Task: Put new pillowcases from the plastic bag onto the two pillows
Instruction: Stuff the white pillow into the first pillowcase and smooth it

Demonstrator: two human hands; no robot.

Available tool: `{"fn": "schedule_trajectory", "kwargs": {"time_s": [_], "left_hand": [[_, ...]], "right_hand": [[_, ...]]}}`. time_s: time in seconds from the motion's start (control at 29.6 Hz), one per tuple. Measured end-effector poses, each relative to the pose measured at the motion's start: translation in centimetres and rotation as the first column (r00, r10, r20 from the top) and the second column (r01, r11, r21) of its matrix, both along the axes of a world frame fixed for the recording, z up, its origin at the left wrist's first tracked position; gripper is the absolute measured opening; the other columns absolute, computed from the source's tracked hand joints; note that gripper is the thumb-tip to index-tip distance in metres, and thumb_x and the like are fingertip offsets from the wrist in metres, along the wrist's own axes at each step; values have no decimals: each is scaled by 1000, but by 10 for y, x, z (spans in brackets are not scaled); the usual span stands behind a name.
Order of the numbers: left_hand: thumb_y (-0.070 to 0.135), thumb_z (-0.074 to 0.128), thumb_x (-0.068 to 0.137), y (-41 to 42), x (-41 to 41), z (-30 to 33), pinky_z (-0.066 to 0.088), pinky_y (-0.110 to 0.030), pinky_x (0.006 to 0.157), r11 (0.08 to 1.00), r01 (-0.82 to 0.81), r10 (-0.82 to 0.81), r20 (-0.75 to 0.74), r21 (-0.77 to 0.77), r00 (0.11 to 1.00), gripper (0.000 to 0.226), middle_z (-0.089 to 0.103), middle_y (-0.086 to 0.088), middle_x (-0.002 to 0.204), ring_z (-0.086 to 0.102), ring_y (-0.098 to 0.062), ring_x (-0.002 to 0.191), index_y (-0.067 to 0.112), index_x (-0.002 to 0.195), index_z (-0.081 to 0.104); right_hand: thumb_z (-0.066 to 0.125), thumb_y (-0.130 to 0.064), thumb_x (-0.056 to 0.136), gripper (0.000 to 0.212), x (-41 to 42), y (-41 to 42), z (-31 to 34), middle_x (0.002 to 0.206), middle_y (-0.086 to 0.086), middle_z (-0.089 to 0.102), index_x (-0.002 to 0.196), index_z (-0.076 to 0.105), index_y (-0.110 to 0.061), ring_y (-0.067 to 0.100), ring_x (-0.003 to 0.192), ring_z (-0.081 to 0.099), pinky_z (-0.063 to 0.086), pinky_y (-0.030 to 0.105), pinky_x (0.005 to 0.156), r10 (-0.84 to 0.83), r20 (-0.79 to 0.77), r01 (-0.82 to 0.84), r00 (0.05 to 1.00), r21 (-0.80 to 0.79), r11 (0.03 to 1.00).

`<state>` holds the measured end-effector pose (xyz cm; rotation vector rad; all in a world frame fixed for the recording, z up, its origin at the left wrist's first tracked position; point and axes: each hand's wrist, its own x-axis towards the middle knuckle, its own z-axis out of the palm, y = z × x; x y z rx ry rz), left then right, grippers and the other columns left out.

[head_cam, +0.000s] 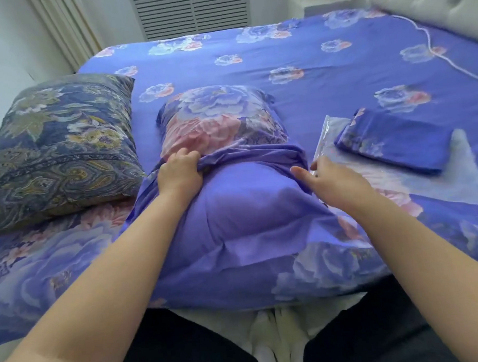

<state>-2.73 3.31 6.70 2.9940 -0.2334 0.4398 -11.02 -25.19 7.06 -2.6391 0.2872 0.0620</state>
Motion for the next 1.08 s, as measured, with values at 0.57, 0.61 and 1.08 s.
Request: {"fn": "schedule_trajectory", "kwargs": {"time_s": [0.57,0.61,1.08], "left_hand": [[68,19,83,-33,-77,-26,-3,-39,118,945,302,-305,0,-128,953,76,6,4,159,0,-16,146,35,146,-4],[69,17,82,-35,-77,-28,-4,-39,118,950,285,-290,-28,-129,957,78,4,3,159,-2,-15,146,33,148,-5],[80,24,76,-54,-54,5,28,-41,101,986,58,-67,52,159,996,83,53,-5,124,47,-27,115,17,122,53]], "right_hand": [[67,-42,78,29,-35,5,-10,55,-16,52,67,64,-15,-3,55,44,39,20,54,108,265,-233,958,501,834],[70,-38,78,25,-26,-2,-13,56,-13,54,64,65,-18,3,58,47,40,26,58,38,262,-167,964,491,855],[59,-35,88,12,29,3,33,89,-3,68,91,66,-26,21,90,63,42,29,72,213,341,-237,916,29,971]]}}
